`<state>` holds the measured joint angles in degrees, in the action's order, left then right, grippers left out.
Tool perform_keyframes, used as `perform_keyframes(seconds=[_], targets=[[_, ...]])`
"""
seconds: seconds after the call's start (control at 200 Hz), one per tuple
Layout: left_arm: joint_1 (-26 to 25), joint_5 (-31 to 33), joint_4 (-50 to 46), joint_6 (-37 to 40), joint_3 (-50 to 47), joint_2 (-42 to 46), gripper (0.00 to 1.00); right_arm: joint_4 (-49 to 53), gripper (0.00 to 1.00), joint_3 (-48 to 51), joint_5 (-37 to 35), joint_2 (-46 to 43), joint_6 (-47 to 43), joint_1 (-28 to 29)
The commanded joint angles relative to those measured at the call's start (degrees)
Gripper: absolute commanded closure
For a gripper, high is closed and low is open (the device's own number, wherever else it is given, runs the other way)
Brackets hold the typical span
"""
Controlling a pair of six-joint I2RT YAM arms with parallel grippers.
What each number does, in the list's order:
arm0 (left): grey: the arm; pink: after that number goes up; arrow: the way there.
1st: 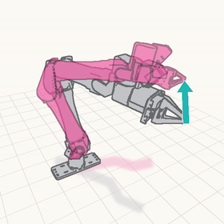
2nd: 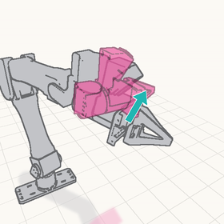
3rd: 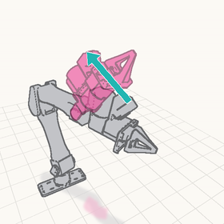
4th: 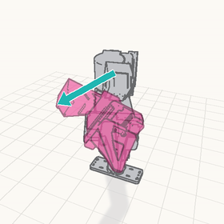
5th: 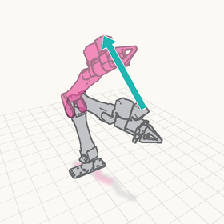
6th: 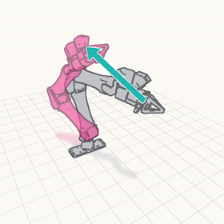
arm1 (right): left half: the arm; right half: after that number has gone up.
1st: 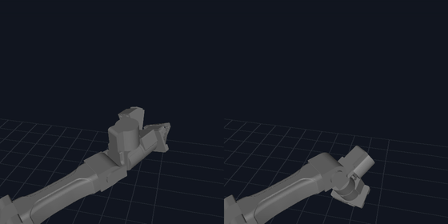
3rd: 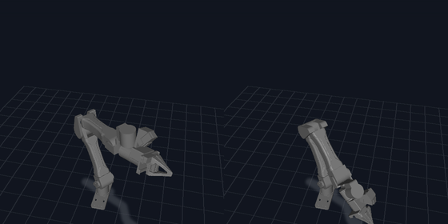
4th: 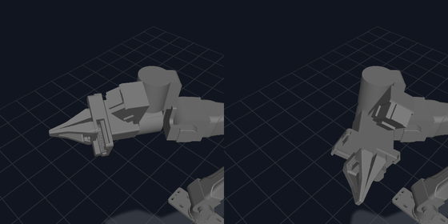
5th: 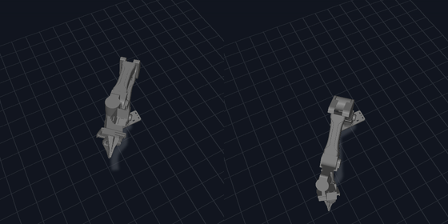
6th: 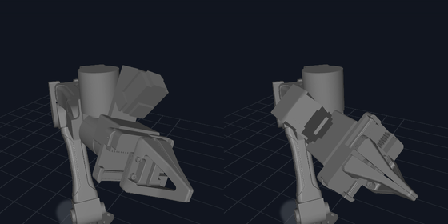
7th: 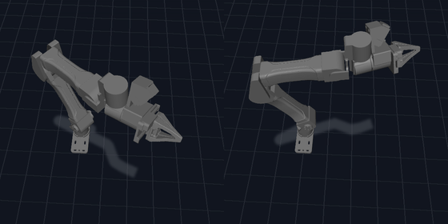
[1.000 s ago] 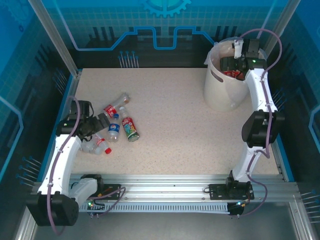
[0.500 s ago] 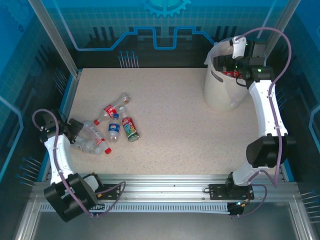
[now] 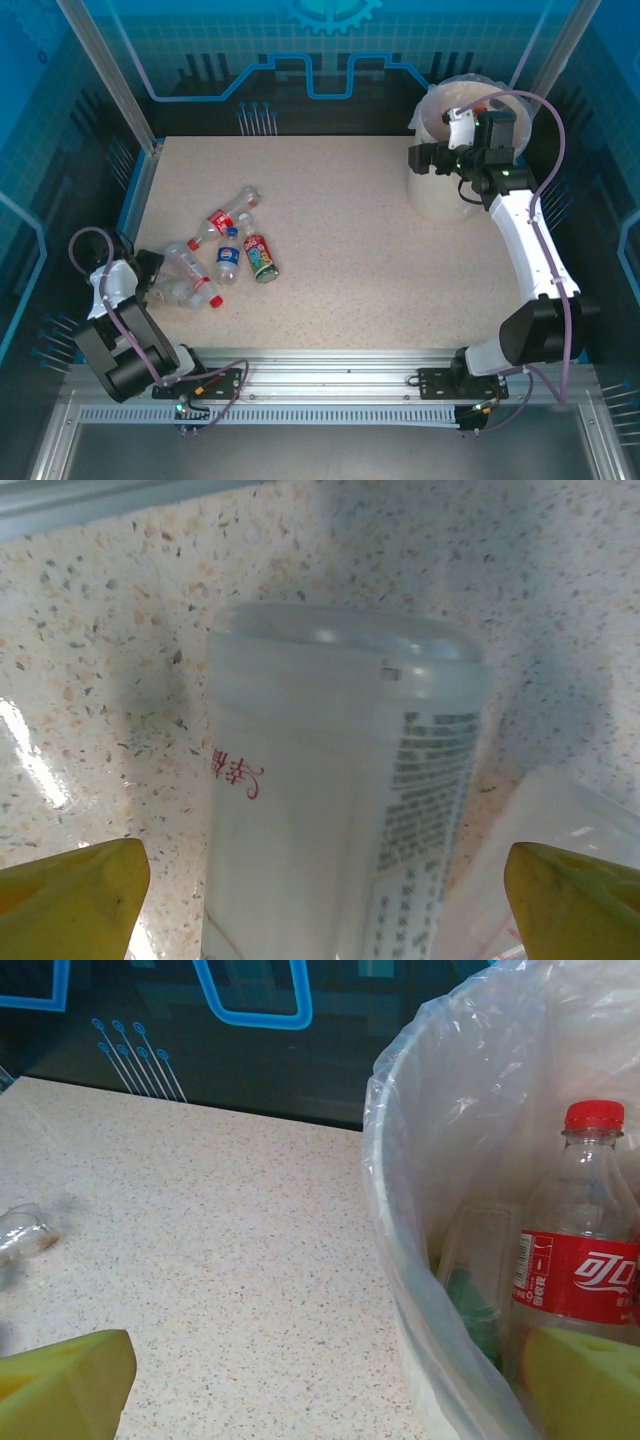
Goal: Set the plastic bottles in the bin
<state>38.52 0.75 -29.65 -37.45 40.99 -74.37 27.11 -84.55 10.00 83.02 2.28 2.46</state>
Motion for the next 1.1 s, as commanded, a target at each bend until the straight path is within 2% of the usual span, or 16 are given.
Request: perform_keyframes(seconds=[0.0, 0.235, 0.39, 0.505, 0.645, 0.825, 0.981, 1.046, 1.091], targets=[[0.5, -2.3, 3.9, -2.0, -2.1, -2.0, 0.08, -1.6, 0.00, 2.3, 3.5, -1.9, 3.2, 0.5], [0.5, -4.1, 8.3, -3.4, -5.5, -5.2, 0.10, -3.0, 0.00, 4.9, 4.8, -3.9, 4.8, 0.8], [0.5, -4.1, 8.9, -3.7, -6.4, -4.1, 0.18, -2.7, 0.00, 5.4, 5.3, -5.3, 5.1, 0.8], [0.6, -3.3, 7.6, -3.3, -6.2, -0.6, 0.24, -2.4, 0.00, 5.6, 5.7, -6.2, 5.4, 0.8], [0.5, -3.3, 4.5, -2.5, -5.0, 5.4, 0.27, -1.5, 0.00, 6.0, 6.6, -7.0, 5.8, 0.9], [0.5, -6.4, -0.2, -2.6, -2.2, 15.7, 0.31, 1.5, 0.01, 5.8, 6.5, -8.6, 5.0, 2.7], [0.2, -8.5, -3.2, -0.5, 0.5, 20.2, 0.31, 3.9, 0.01, 6.0, 5.3, -9.0, 3.4, 5.4], [0.2, -6.4, -4.7, 2.4, 0.8, 19.7, 0.27, 4.2, 0.01, 6.4, 5.5, -8.9, 3.4, 6.0], [0.4, -4.3, -4.9, 3.8, 0.1, 19.0, 0.20, 4.1, 0.01, 6.7, 5.6, -9.0, 3.6, 6.2]])
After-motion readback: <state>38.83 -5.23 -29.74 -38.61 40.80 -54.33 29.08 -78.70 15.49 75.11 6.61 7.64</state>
